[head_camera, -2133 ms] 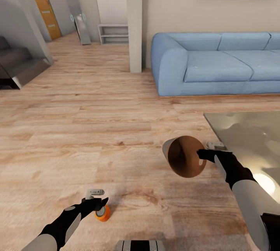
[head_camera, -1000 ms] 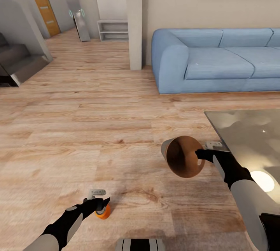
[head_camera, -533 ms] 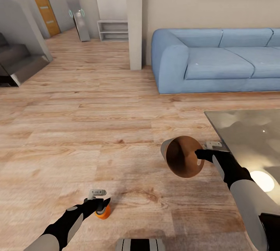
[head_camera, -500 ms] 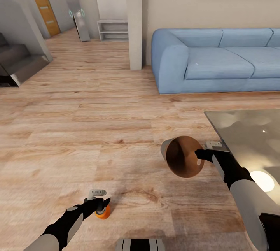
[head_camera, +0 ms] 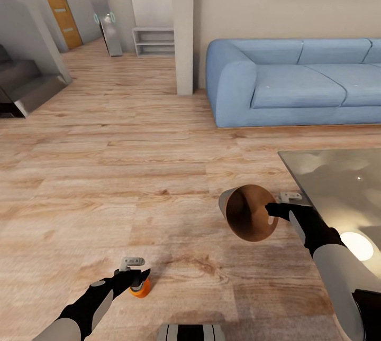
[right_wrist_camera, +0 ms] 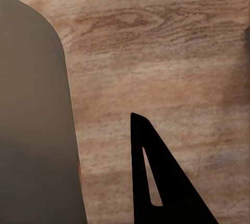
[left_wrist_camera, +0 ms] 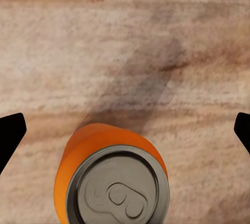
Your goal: Put the three can of soda from the living room inside the tash can in the kitchen.
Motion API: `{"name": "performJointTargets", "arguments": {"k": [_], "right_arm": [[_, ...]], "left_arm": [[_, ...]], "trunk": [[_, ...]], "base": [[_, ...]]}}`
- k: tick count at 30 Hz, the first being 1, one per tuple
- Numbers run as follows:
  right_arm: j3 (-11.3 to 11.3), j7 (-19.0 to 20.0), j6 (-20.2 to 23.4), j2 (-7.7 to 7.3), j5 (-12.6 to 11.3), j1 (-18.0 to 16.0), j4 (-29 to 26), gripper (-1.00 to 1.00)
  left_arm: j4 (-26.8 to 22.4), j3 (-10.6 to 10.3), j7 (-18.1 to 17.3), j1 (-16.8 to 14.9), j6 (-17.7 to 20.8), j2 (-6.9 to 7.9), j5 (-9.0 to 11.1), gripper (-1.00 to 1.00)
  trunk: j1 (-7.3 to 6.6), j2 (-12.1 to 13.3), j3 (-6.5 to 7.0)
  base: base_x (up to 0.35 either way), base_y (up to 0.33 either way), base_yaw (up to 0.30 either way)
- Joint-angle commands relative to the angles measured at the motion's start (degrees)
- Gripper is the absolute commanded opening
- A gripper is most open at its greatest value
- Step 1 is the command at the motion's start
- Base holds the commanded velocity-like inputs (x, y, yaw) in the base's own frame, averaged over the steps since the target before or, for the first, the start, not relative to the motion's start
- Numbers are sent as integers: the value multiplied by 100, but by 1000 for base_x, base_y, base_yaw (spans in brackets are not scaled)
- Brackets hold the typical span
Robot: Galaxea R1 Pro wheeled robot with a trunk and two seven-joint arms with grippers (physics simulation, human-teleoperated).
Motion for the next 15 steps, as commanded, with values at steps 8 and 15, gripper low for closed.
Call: {"name": "performJointTargets", "arguments": {"k": [8, 15], "right_arm": [[-6, 0, 3, 0, -47, -3, -6, -100], [27, 0, 3, 0, -47, -3, -6, -100]], "left_arm": [[3, 0, 9, 0, 0, 0, 4, 100], [12, 0, 37, 1, -5, 0, 3, 100]], "trunk": [[-1, 0, 1], [-1, 0, 1]], "base": [[0, 0, 0], [0, 0, 0]]}}
